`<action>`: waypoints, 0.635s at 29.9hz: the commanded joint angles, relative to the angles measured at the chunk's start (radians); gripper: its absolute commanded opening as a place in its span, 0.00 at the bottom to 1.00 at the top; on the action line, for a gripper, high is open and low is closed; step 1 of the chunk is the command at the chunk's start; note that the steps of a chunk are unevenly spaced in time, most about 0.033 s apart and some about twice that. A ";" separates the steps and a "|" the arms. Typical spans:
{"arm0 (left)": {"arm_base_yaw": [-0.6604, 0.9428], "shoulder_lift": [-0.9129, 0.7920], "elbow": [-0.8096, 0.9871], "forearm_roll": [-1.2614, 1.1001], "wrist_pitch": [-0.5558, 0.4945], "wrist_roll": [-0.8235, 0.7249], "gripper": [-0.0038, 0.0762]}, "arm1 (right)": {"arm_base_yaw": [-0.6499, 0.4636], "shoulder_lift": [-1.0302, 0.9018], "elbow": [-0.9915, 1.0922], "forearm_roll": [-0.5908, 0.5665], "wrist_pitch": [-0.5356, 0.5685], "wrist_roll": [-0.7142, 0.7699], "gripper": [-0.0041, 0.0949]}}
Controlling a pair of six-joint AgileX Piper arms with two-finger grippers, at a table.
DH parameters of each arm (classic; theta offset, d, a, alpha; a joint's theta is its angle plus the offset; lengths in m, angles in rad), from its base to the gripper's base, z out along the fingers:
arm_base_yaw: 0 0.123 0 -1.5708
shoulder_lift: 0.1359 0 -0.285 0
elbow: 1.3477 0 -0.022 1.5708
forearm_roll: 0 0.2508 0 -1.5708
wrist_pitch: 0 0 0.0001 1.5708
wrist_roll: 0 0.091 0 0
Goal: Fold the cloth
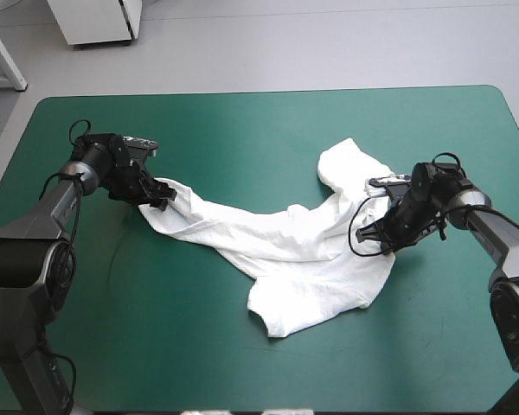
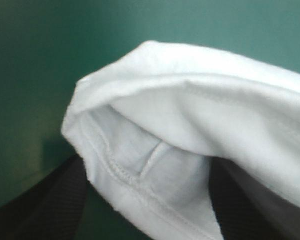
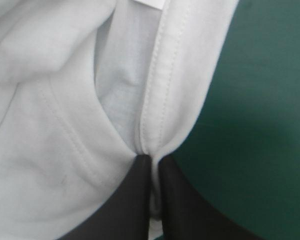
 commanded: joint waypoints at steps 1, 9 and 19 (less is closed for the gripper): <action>0.008 -0.043 -0.025 -0.055 -0.020 0.013 0.50 | 0.003 -0.042 -0.022 0.034 0.028 -0.009 0.03; 0.008 -0.041 -0.025 -0.061 -0.015 0.017 0.06 | 0.003 -0.046 -0.027 0.036 0.040 -0.009 0.03; 0.008 -0.092 -0.025 -0.059 0.048 0.029 0.04 | 0.003 -0.066 -0.028 0.022 0.046 -0.014 0.03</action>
